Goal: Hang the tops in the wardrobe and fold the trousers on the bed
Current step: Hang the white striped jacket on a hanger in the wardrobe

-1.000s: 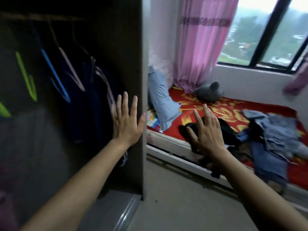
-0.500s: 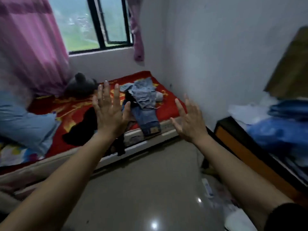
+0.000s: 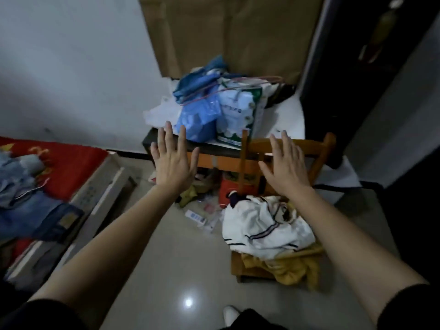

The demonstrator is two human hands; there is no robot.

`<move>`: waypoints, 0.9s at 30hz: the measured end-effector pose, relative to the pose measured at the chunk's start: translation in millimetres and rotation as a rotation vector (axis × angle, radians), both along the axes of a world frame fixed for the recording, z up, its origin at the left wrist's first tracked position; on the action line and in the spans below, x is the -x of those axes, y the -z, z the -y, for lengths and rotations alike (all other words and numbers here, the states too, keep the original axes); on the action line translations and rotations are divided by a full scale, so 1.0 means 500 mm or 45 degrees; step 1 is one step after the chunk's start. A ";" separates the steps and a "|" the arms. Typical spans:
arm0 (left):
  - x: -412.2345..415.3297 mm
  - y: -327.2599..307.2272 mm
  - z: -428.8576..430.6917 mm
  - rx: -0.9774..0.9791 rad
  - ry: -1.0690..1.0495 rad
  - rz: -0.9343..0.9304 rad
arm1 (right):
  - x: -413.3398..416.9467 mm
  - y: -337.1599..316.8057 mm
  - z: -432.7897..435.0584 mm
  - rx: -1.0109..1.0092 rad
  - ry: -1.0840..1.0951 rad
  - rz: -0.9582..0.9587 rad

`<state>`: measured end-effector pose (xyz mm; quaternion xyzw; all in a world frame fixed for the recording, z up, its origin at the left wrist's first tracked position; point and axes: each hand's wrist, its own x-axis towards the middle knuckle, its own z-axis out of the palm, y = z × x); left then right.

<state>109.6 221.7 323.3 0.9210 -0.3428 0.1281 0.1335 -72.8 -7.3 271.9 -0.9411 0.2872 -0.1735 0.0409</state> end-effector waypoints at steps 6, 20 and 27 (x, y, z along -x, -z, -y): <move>0.109 0.083 0.074 0.022 0.347 -0.029 | 0.202 0.047 0.039 -0.026 0.230 -0.141; 0.270 0.408 0.256 -0.254 0.248 -0.539 | 0.345 0.343 0.209 -0.596 0.360 -0.433; 0.346 0.705 0.387 -0.433 0.139 -0.880 | 0.357 0.602 0.330 -1.051 0.440 -0.527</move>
